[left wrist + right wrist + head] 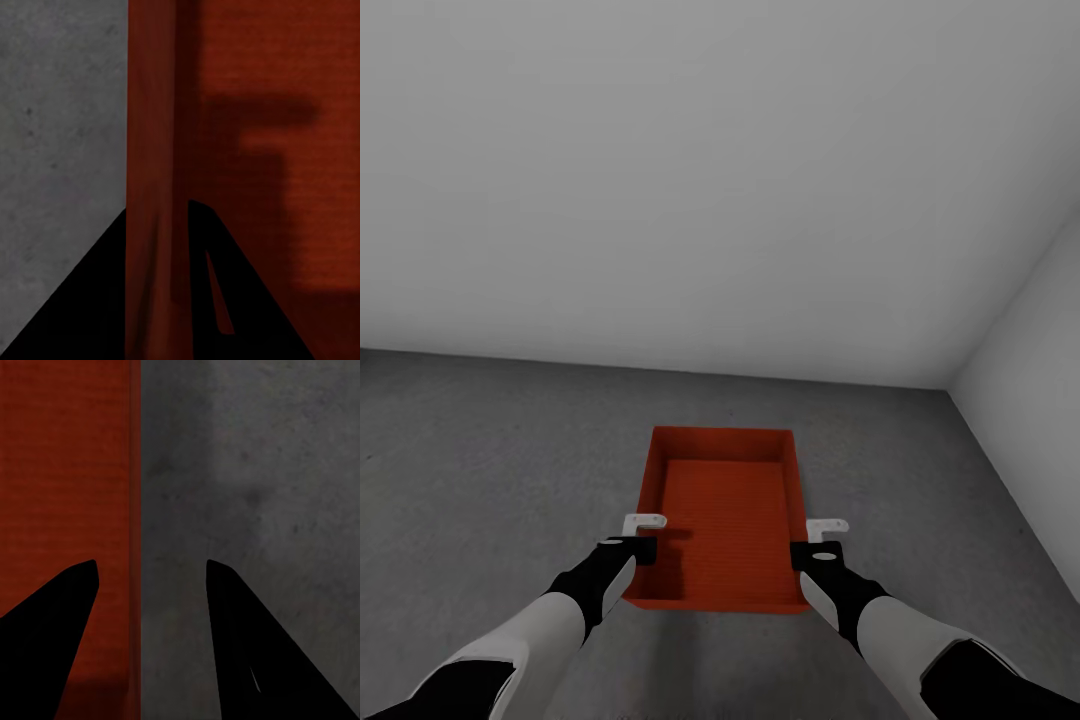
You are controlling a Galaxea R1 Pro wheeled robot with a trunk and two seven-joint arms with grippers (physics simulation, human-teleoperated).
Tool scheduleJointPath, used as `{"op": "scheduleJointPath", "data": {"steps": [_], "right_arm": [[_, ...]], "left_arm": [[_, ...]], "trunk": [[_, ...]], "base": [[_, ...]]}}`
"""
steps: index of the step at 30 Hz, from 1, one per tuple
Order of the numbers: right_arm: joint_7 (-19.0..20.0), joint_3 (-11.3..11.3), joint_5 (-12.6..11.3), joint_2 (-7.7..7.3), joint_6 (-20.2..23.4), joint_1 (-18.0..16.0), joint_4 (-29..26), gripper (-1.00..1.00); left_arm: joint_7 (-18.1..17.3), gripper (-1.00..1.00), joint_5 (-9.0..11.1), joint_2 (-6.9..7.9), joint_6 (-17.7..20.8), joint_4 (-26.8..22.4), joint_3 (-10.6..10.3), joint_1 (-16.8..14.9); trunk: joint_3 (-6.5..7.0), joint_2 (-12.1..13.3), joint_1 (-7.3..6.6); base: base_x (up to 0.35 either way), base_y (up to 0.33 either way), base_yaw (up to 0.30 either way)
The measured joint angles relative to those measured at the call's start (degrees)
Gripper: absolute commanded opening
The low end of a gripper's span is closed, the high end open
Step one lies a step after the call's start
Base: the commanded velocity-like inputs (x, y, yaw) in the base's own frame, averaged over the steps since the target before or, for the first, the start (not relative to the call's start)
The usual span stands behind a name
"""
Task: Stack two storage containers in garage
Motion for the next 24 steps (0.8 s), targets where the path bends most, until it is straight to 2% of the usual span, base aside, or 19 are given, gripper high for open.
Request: {"op": "scheduleJointPath", "data": {"steps": [12, 24], "right_arm": [[-0.01, 0.01, 0.01, -0.01, 0.03, 0.0, -0.03, -1.0], [-0.02, 0.0, 0.01, 0.0, -0.03, 0.0, -0.02, -1.0]], "left_arm": [[0.0, -1.0, 0.01, 0.0, 0.0, 0.0, 0.01, 0.0], [0.0, -1.0, -0.01, 0.0, -0.04, -0.01, -0.01, 0.0]], "trunk": [[-1.09, 0.0, 0.0], [-1.23, 0.0, 0.0]], "base": [[0.0, 0.0, 0.0], [0.0, 0.0, 0.0]]}}
